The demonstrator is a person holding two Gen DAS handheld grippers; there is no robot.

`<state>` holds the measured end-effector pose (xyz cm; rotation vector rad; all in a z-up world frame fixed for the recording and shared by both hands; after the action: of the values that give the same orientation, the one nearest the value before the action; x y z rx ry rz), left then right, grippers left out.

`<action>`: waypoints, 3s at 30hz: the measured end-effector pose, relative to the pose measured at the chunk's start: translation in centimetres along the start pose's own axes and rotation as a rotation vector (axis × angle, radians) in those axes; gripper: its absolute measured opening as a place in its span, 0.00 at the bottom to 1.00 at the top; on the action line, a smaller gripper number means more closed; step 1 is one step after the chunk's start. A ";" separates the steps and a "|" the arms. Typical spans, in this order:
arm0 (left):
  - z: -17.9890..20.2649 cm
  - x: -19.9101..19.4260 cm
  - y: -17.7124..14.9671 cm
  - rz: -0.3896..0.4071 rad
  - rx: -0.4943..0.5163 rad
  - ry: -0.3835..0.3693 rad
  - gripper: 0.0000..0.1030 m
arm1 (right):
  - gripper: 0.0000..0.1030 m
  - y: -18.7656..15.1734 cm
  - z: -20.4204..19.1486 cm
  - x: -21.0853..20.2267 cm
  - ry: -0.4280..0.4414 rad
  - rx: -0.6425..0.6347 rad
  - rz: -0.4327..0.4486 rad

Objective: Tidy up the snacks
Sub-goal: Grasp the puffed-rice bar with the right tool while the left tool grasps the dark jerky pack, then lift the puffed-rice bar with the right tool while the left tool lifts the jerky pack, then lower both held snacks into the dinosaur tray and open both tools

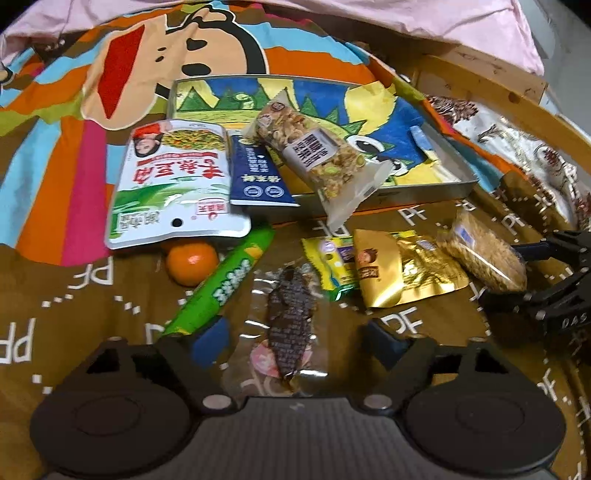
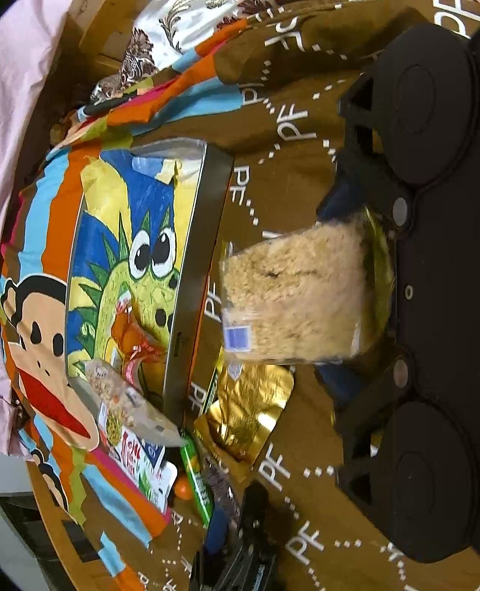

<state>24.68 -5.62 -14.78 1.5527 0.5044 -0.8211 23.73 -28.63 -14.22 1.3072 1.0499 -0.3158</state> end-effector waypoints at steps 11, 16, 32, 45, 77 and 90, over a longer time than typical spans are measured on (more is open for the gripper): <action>0.5 -2.3 -1.2 -0.040 0.000 0.007 0.53 | 0.74 -1.0 -4.3 0.0 -0.036 0.058 -0.111; 1.3 -3.8 -2.9 -0.076 -0.006 -0.015 0.52 | 0.74 -2.3 -7.1 -1.1 0.003 0.076 -0.145; 1.3 -3.1 -2.4 -0.069 -0.055 -0.028 0.67 | 0.90 -2.4 -9.2 0.4 -0.028 0.000 -0.121; 2.6 -3.6 -3.1 -0.057 0.089 0.044 0.49 | 0.75 -3.3 -10.2 -1.3 -0.080 0.029 -0.110; -3.7 -11.8 2.4 0.292 -0.274 0.155 0.47 | 0.74 1.8 -12.3 -5.9 -0.249 -0.117 0.283; -4.2 -5.2 9.4 0.406 -0.290 0.145 0.47 | 0.74 9.3 -3.8 -3.1 -0.275 0.113 0.493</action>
<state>29.00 -2.23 -4.64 1.3843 0.3747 -0.3106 27.04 -23.61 -5.62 1.5264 0.4627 -0.1740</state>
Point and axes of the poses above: each gripper's, at about its wrist camera, not at the fingertips, and x roughly the way its jaws point, z to its right, y to its top, the point moved 8 cm from there along x, roughly the way its jaws point, and after that the axes turned 11 degrees about y, right-handed, at the moved point
